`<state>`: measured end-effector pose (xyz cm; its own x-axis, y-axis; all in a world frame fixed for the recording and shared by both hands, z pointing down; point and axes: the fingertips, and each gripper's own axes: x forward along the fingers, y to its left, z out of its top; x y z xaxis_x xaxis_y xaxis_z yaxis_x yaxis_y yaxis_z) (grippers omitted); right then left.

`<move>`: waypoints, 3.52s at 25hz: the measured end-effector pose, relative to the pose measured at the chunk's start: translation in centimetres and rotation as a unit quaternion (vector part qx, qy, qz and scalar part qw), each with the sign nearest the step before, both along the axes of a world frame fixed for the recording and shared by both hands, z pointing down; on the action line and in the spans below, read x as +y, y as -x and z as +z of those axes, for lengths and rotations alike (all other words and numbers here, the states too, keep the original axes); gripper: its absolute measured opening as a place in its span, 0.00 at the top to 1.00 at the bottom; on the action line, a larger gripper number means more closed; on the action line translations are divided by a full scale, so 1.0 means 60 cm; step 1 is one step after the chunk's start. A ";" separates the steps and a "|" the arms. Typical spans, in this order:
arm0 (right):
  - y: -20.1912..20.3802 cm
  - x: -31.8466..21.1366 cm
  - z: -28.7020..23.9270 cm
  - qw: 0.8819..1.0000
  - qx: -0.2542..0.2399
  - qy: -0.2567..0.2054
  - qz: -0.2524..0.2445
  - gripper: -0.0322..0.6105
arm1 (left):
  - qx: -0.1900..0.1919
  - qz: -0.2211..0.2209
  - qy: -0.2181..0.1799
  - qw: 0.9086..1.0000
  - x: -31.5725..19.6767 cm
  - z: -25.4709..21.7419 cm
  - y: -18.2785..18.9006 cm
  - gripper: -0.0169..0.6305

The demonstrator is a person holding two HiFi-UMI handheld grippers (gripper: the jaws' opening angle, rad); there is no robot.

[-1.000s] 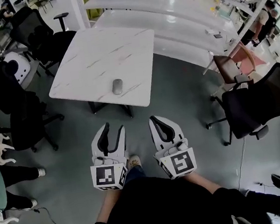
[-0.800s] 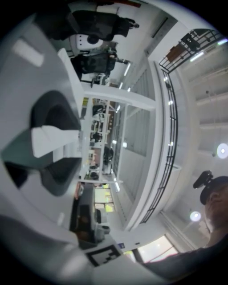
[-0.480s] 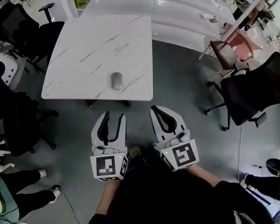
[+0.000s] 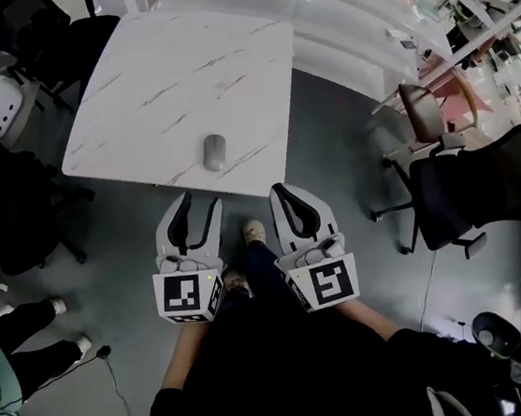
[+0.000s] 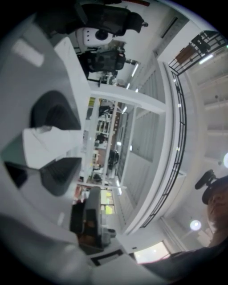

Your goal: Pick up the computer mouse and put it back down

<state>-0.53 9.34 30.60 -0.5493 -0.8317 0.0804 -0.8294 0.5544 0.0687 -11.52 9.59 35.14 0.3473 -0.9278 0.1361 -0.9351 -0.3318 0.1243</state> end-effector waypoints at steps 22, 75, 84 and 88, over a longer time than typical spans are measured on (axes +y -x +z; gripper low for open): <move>0.012 -0.275 0.089 0.990 -0.034 0.061 -0.121 0.92 | -0.061 -0.054 0.074 0.994 -0.212 0.092 -0.027 0.67; -0.003 -0.340 0.216 0.989 -0.008 0.122 -0.083 0.92 | -0.149 -0.005 0.382 0.912 -0.287 0.441 -0.032 0.51; -0.012 -0.317 0.207 0.990 0.029 0.102 -0.089 0.92 | -0.166 0.000 0.317 0.934 -0.298 0.391 -0.039 0.51; -0.018 -0.313 0.210 0.991 0.047 0.094 -0.085 0.92 | -0.161 0.000 0.281 0.946 -0.305 0.344 -0.047 0.51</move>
